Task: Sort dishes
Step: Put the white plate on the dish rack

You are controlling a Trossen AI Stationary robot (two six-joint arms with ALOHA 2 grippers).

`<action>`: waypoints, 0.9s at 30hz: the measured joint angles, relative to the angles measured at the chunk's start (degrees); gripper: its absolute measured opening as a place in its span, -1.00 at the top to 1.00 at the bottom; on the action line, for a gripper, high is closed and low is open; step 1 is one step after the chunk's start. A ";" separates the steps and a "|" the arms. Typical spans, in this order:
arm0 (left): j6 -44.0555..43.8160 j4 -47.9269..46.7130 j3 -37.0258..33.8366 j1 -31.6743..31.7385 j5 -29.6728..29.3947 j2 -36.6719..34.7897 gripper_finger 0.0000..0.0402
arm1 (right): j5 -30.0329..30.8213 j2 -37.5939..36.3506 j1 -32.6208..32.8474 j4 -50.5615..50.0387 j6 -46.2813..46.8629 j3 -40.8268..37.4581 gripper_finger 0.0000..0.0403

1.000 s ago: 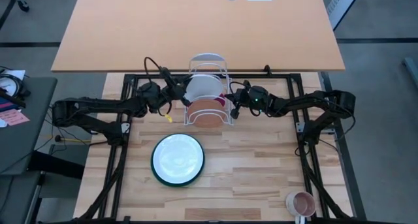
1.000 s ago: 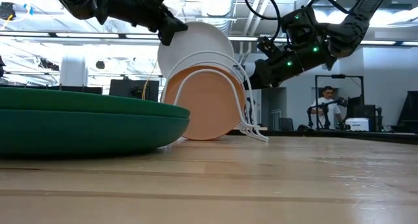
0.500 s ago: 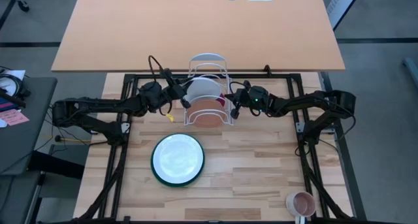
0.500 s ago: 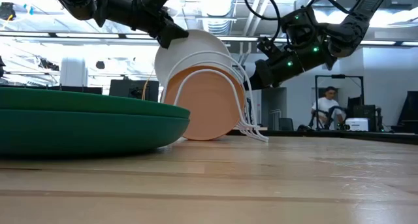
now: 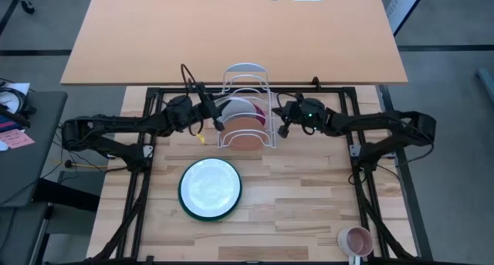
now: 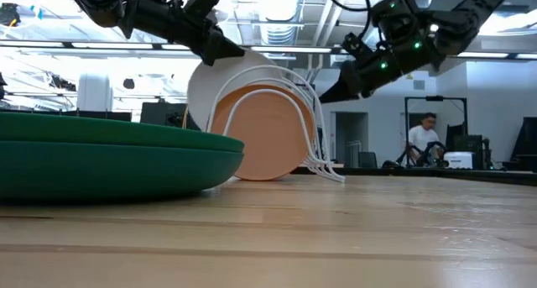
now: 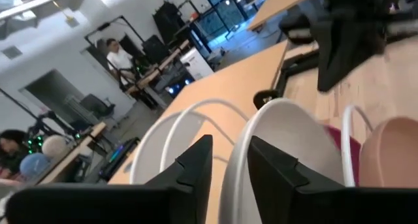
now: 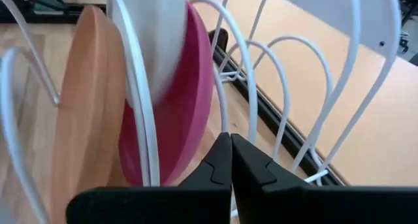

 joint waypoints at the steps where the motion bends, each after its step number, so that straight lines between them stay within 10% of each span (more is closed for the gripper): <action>1: -0.25 -0.50 0.00 0.11 0.22 0.00 0.53 | 0.00 -0.69 0.02 -0.34 0.00 0.00 0.98; 27: 1.31 6.96 0.67 -1.46 0.54 12.26 0.53 | -0.02 -4.20 0.02 -3.87 0.57 0.00 0.98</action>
